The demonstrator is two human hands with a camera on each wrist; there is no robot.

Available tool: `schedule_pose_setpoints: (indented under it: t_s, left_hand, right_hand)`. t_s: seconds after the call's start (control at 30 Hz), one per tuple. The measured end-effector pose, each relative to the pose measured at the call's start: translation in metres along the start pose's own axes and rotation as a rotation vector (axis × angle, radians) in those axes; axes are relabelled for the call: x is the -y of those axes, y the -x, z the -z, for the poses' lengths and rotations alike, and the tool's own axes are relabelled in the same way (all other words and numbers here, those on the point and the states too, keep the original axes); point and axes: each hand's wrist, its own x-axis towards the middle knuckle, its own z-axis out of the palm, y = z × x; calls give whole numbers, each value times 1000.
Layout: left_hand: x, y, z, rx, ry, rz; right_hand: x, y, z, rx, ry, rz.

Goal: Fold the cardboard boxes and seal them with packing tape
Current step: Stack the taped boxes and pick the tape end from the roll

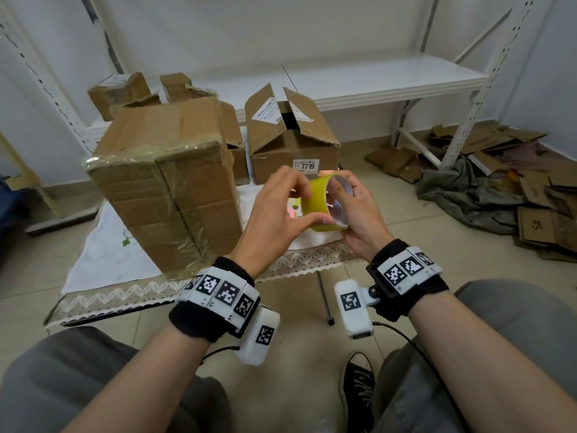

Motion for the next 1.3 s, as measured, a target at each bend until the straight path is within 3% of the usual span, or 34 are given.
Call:
schedule_pose_setpoints:
  t_s: [0.1, 0.23, 0.6, 0.93, 1.3]
  left_hand:
    - [2, -3, 8, -68, 128, 24]
    - [2, -7, 16, -94, 53, -51]
    - [-11, -31, 36, 170, -132, -84]
    - [-13, -35, 29, 288, -263, -142]
    - [-11, -23, 25, 258, -116, -113]
  right_hand:
    - [1, 1, 1, 24, 17, 3]
    - [2, 3, 0, 46, 40, -27]
    - [3, 5, 1, 57, 103, -28]
    - [3, 8, 5, 75, 128, -57]
    - [2, 9, 4, 24, 129, -90]
